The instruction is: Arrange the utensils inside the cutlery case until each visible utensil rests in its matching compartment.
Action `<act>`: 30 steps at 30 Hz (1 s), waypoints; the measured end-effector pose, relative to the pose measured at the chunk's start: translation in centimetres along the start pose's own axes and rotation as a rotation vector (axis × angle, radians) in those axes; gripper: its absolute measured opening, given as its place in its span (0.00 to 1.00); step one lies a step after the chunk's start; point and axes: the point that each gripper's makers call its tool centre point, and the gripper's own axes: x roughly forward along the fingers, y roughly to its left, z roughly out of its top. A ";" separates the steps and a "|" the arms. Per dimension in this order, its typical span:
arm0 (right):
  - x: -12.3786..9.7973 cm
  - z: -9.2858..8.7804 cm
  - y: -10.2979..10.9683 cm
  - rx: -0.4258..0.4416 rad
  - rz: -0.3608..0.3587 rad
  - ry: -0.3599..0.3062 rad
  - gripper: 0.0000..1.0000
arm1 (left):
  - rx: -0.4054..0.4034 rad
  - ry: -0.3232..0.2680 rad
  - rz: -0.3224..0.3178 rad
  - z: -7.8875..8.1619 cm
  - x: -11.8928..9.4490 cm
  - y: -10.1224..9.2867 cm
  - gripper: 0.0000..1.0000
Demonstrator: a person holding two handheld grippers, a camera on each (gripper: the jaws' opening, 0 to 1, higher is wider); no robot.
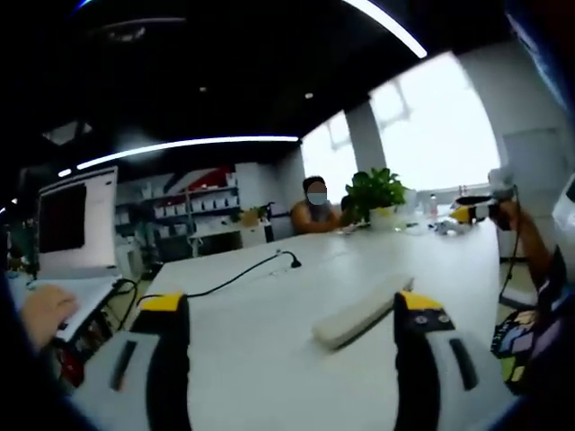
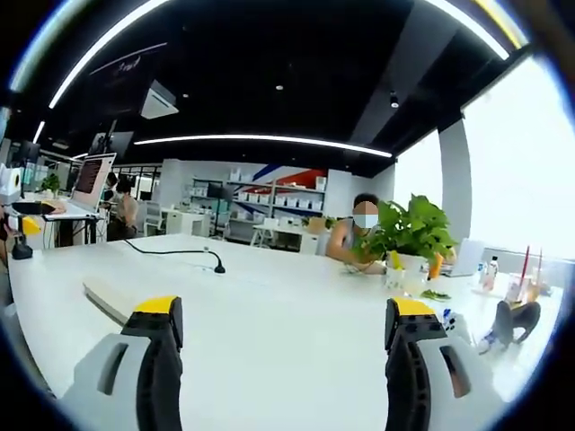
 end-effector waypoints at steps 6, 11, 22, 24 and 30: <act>0.2 -0.1 0.3 0.000 0.011 0.006 0.97 | 0.003 -0.006 0.000 0.2 0.0 0.0 1.00; 0.2 -0.2 0.3 0.001 0.013 0.009 0.97 | -0.001 -0.007 -0.004 0.2 0.1 -0.2 1.00; 0.5 0.0 0.2 0.001 0.010 0.006 0.96 | -0.018 -0.012 -0.009 0.2 0.4 -0.3 1.00; 0.5 -0.1 0.2 0.003 0.013 0.009 0.96 | -0.018 -0.011 -0.008 0.2 0.5 -0.3 1.00; 0.5 -0.1 -0.2 0.004 0.000 0.011 0.95 | -0.021 -0.014 -0.008 0.3 0.4 -0.3 1.00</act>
